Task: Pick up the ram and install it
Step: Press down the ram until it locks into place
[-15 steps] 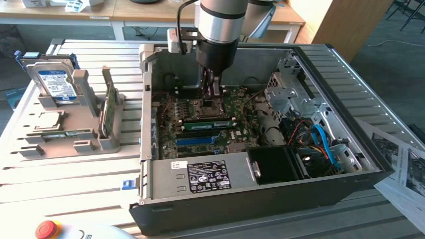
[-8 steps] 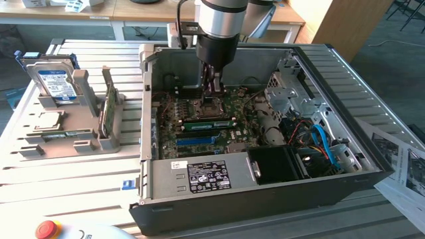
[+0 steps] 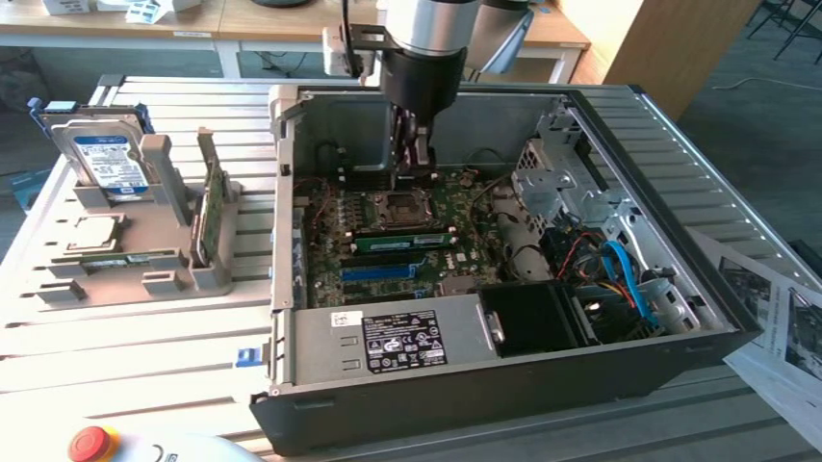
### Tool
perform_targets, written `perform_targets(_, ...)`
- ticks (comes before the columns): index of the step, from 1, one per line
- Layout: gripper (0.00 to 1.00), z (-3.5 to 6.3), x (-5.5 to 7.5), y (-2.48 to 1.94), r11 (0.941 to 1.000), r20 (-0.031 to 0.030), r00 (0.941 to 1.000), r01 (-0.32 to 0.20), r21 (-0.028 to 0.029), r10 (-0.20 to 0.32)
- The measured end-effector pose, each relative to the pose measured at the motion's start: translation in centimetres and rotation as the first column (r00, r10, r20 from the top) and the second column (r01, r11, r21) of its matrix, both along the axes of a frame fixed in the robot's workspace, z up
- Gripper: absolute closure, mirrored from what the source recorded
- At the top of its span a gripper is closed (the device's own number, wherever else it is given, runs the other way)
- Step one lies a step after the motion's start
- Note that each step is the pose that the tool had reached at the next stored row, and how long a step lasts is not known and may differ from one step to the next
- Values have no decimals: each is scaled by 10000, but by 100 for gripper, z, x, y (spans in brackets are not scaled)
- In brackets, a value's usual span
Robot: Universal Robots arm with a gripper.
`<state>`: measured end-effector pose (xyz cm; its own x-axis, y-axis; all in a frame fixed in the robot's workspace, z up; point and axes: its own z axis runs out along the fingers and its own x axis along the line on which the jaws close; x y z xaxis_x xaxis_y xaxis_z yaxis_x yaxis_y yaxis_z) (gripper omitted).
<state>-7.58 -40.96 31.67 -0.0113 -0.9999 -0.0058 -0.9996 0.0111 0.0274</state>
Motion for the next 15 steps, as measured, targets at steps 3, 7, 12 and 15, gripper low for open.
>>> perform_targets(3, 89, 59, 0, 0, 10000, 0, 10000, 0, -1, 0)
perform_targets(7, 89, 135, 0, 0, 10000, 0, 10000, 1, 0, -1)
perform_targets(12, 89, 229, 0, 0, 10000, 0, 10000, 0, -1, 0)
perform_targets(15, 89, 275, 0, 0, 10000, 0, 10000, 0, -1, 0)
